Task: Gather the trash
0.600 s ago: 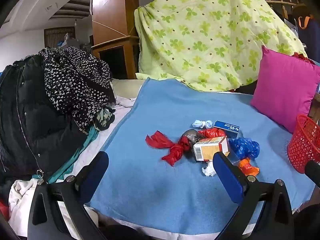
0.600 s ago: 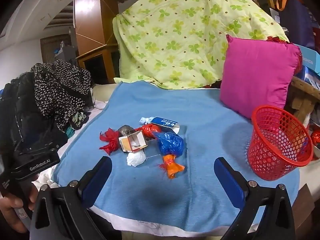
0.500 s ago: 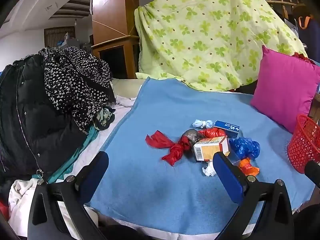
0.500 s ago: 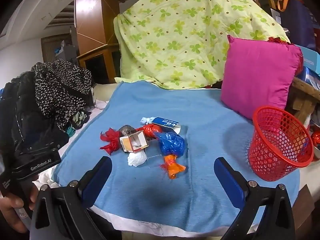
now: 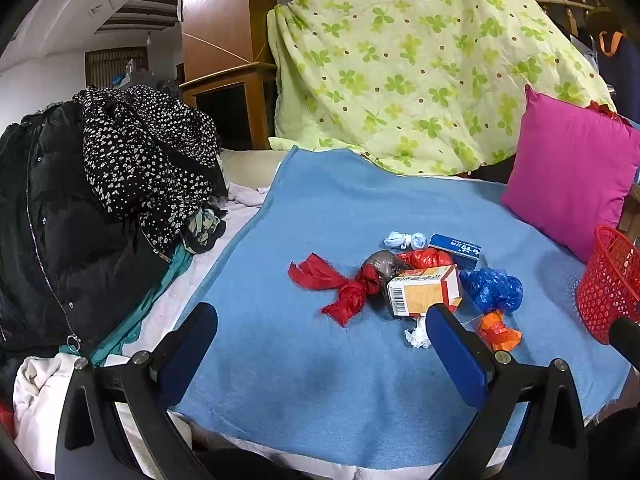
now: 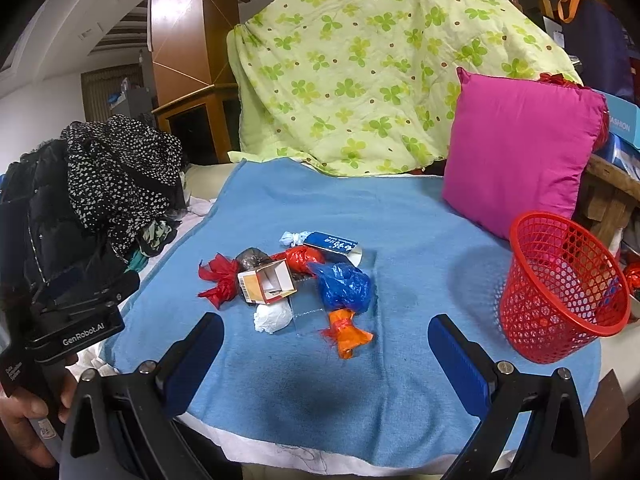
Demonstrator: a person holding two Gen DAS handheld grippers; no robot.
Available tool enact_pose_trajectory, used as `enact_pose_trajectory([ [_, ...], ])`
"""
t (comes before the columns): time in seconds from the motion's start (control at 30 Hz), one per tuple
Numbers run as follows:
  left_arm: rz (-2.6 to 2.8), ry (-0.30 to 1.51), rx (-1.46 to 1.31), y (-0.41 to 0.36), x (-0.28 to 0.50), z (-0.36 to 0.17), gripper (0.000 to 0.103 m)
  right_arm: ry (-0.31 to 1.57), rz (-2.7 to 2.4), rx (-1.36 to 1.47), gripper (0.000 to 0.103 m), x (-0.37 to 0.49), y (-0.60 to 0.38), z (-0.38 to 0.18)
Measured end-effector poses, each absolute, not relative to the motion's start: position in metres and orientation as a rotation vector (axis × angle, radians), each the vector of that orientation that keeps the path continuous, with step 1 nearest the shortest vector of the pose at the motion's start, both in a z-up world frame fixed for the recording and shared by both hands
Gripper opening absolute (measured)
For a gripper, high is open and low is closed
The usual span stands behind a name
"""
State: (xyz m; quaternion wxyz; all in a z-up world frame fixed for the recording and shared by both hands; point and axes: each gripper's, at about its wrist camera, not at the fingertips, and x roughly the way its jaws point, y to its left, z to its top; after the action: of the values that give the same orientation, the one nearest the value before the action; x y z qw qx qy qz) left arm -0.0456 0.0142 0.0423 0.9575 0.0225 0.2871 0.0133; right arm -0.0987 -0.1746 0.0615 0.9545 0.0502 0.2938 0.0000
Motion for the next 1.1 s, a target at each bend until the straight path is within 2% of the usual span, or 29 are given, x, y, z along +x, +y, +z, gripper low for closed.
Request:
enact_pose_trajectory([
  [0.8, 0.03, 0.613, 0.046, 0.016, -0.039, 0.031, 0.103, 0.605, 0.005, 0.13, 0.103, -0.087, -0.176, 0.052],
  [1.1, 0.014, 0.664, 0.038, 0.021, -0.023, 0.011, 0.103, 0.68, 0.068, 0.172, 0.102, -0.057, -0.193, 0.019],
])
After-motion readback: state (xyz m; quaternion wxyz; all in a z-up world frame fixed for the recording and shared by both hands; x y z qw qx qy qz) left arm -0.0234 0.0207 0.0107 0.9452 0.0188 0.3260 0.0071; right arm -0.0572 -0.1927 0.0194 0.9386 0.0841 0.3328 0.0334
